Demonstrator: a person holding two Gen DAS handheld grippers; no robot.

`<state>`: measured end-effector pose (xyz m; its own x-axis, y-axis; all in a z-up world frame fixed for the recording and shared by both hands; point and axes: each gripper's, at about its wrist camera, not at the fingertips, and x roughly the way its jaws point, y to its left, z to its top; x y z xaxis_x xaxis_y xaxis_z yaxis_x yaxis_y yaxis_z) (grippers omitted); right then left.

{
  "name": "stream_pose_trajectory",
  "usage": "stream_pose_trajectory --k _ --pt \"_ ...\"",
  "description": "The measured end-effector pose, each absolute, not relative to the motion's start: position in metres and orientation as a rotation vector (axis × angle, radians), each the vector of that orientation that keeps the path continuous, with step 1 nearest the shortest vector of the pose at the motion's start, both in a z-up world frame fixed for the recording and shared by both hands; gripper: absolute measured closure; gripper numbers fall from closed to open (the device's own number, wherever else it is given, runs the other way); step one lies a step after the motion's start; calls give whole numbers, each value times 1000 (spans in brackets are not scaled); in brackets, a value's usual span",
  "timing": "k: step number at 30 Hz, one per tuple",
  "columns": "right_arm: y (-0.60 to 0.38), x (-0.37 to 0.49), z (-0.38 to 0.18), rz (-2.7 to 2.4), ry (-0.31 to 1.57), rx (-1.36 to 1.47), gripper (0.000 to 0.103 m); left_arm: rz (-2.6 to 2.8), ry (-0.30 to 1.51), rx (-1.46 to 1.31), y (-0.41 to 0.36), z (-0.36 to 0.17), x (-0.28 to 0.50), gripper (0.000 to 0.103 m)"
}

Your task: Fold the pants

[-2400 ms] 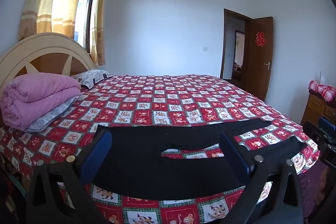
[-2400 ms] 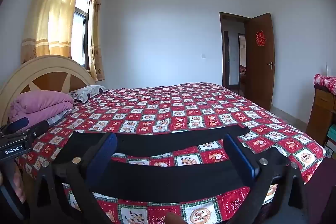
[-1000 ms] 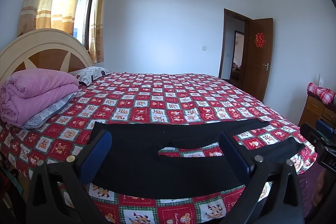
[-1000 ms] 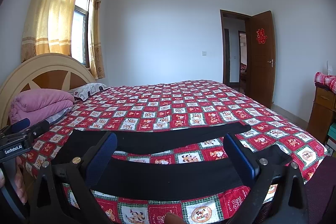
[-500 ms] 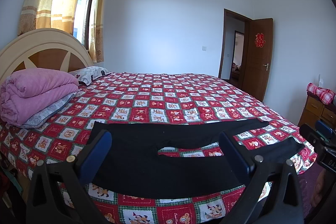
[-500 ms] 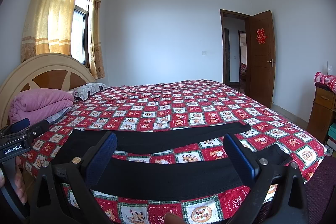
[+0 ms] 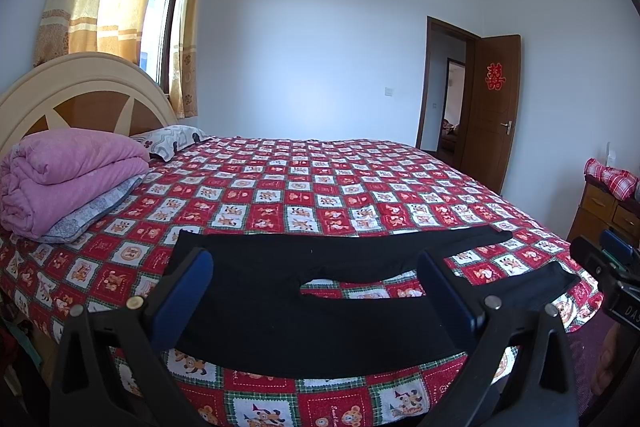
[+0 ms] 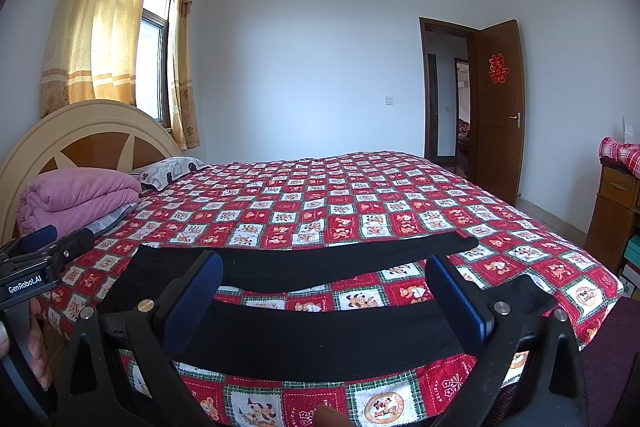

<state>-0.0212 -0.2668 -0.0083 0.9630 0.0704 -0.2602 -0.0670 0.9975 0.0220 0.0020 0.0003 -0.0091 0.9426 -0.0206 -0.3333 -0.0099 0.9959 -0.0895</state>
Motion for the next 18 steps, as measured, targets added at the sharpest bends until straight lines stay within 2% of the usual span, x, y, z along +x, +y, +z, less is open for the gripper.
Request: stream_pose_trajectory --k 18 --pt "-267 -21 -13 72 272 12 1 -7 343 -93 1 -10 2 0"
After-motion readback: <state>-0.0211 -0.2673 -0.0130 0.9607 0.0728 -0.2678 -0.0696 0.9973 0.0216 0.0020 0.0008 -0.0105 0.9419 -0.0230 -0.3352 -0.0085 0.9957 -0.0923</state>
